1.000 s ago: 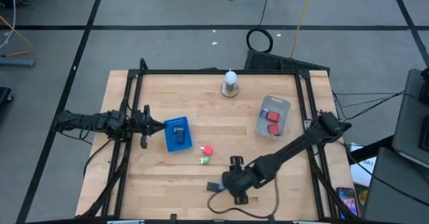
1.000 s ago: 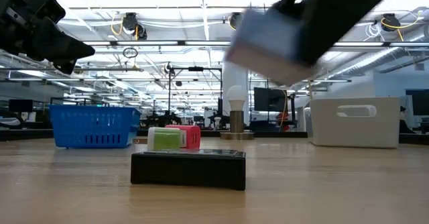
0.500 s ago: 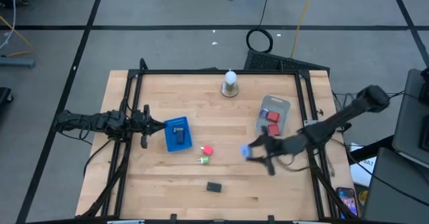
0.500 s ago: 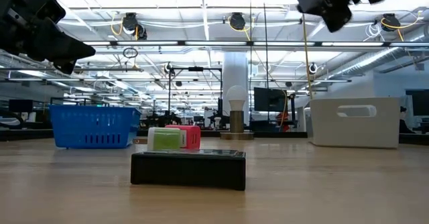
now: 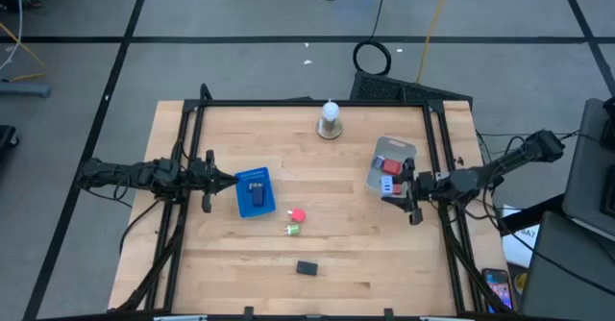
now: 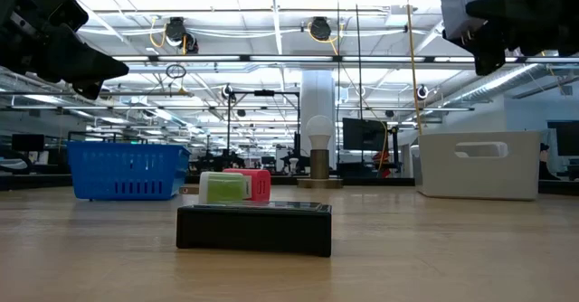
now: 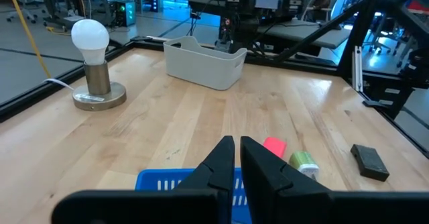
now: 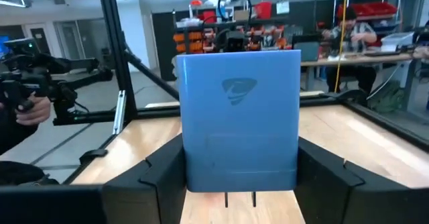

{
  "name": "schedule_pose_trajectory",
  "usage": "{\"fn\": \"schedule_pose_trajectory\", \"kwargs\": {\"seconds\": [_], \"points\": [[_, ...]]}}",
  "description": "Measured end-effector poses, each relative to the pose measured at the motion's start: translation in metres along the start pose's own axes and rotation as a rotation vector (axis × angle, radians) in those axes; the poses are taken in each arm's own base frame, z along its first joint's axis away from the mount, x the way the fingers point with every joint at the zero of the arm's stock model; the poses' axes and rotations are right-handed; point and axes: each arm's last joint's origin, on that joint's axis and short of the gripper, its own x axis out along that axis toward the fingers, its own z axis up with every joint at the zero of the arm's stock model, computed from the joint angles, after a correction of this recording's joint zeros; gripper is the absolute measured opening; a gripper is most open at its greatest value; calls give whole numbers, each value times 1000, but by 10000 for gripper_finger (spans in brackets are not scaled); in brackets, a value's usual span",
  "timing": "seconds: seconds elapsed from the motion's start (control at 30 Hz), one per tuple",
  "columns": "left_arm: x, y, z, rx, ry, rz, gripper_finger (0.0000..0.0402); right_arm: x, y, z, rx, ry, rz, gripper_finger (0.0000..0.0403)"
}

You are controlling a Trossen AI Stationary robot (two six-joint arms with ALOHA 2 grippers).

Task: Pick & Place Office items
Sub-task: Put the light blue charger adapter into the gray bin

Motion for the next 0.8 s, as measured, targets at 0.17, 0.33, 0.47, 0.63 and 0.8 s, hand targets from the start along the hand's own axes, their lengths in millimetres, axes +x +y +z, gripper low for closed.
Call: {"fn": "schedule_pose_trajectory", "kwargs": {"seconds": [0.17,0.33,0.47,0.63,0.8], "points": [[0,0,0,6,0,0,26,-6,-4,-12,-57,18,-1,204],[0,0,0,6,0,0,26,-6,-6,-11,-8,0,-21,204],[0,0,0,7,0,0,26,-5,-8,-11,20,2,-33,204],[0,0,0,7,-1,0,26,2,-3,11,-52,44,-36,204],[0,0,0,6,-1,1,26,17,4,60,-108,141,-140,204]]}}
